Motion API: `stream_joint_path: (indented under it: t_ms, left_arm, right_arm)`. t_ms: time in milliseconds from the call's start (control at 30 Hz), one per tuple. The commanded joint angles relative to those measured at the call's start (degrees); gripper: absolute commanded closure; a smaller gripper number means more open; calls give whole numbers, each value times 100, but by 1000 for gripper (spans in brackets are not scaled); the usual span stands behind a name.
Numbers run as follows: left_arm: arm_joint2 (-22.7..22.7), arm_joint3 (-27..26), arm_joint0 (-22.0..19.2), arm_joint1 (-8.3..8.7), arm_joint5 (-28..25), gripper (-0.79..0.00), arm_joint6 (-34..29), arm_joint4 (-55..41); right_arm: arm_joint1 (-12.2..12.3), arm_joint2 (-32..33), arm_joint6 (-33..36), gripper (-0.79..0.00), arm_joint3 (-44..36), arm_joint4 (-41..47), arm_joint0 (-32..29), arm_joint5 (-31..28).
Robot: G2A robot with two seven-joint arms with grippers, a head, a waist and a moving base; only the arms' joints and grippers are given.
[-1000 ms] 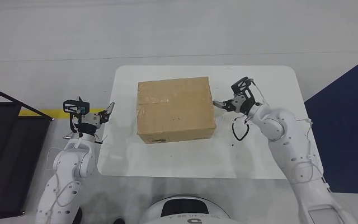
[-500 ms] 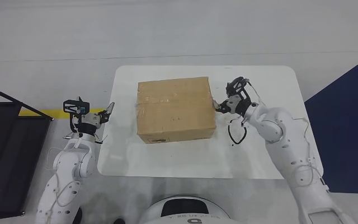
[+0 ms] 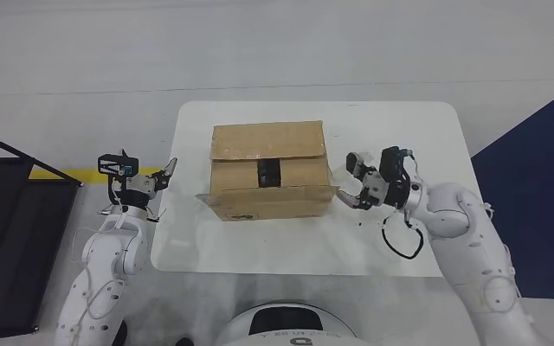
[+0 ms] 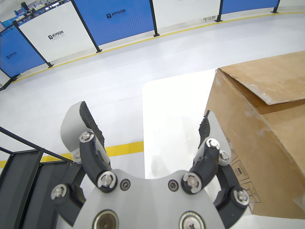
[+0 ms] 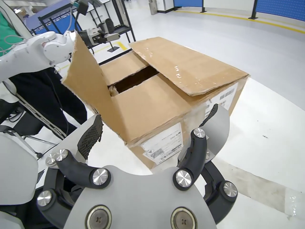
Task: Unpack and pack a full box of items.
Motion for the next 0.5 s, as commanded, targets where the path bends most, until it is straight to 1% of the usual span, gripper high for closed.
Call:
stream_joint_path:
  t_ms: [0, 67, 100, 133, 167, 200, 333, 467]
  left_arm:
    - [0, 0, 0, 0, 0, -785, 0, 0]
    - [0, 0, 0, 0, 0, -785, 0, 0]
    - [0, 0, 0, 0, 0, -785, 0, 0]
    - [0, 0, 0, 0, 0, -785, 0, 0]
    - [0, 0, 0, 0, 0, -785, 0, 0]
    - [0, 0, 0, 0, 0, -785, 0, 0]
    - [0, 0, 0, 0, 0, -785, 0, 0]
    - [0, 0, 0, 0, 0, -785, 0, 0]
  right_arm:
    - [36, 22, 112, -785, -56, 118, -63, 4]
    - [76, 34, 250, -785, -114, 116, -123, 4]
    - [101, 27, 447, -785, -95, -23, -154, 9]
    - [119, 25, 640, -785, -96, -189, -143, 127]
    - [122, 22, 713, -785, -107, -328, -131, 375]
    - [118, -35, 735, -785, -136, -395, -143, 530]
    - [131, -157, 816, -785, -82, -443, -110, 617]
    - [153, -100, 716, -785, -64, -528, -125, 769]
